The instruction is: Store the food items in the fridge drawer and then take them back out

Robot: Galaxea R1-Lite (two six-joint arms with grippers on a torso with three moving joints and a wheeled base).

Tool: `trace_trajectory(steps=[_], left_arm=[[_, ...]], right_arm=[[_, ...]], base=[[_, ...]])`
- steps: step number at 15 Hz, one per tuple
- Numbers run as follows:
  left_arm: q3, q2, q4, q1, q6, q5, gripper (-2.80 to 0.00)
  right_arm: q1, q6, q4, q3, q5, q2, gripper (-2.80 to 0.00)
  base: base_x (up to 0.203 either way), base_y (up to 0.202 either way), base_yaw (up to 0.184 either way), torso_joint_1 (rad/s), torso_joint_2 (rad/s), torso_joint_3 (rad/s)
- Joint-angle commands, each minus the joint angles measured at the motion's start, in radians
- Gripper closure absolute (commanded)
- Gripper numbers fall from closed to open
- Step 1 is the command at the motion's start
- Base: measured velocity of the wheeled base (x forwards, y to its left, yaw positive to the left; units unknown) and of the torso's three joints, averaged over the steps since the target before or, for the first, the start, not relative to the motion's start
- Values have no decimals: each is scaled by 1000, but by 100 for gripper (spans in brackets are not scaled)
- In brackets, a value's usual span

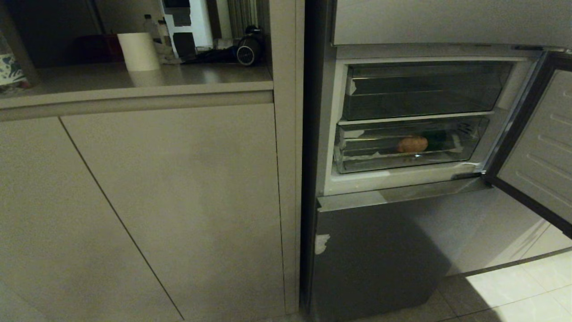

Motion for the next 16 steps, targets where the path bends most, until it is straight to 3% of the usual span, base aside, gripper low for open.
trace_trajectory(steps=[1,16], left_arm=[[0,1,0,-1,0,0,0],[0,1,0,0,0,0,0]], right_arm=[[0,0,-1,31,0,0,0],[0,-1,-1,31,1,0,0]], base=[[0,0,0,0,0,0],[0,0,0,0,0,0]])
